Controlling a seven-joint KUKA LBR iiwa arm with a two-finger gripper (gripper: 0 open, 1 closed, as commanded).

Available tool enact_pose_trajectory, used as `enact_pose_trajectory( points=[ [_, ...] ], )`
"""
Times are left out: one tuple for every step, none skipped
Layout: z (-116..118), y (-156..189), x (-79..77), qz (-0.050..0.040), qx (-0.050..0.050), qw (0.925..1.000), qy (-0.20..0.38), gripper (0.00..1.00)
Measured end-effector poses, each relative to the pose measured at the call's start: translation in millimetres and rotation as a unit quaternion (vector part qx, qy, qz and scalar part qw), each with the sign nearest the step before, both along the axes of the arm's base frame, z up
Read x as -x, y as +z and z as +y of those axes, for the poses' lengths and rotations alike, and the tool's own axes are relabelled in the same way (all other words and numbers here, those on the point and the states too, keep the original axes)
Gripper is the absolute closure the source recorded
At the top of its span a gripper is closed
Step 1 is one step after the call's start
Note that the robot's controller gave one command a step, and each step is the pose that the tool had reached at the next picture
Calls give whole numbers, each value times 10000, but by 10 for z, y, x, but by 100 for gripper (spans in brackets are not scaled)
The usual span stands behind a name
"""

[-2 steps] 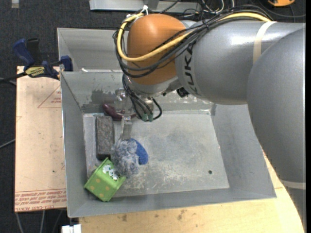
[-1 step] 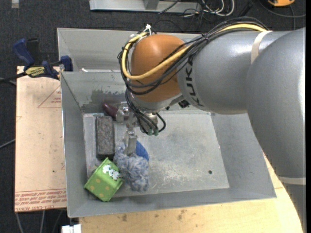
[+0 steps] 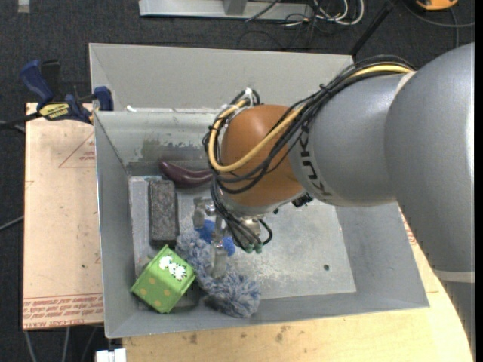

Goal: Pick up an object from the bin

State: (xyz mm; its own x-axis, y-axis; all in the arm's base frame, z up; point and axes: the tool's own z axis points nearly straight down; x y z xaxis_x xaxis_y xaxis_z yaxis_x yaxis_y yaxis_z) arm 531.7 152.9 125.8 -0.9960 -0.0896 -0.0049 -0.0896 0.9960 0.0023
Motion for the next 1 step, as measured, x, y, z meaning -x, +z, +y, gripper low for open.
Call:
enact_pose_trajectory(
  points=[
    [58,-227,166,39,15,9982,592,0]
  ],
)
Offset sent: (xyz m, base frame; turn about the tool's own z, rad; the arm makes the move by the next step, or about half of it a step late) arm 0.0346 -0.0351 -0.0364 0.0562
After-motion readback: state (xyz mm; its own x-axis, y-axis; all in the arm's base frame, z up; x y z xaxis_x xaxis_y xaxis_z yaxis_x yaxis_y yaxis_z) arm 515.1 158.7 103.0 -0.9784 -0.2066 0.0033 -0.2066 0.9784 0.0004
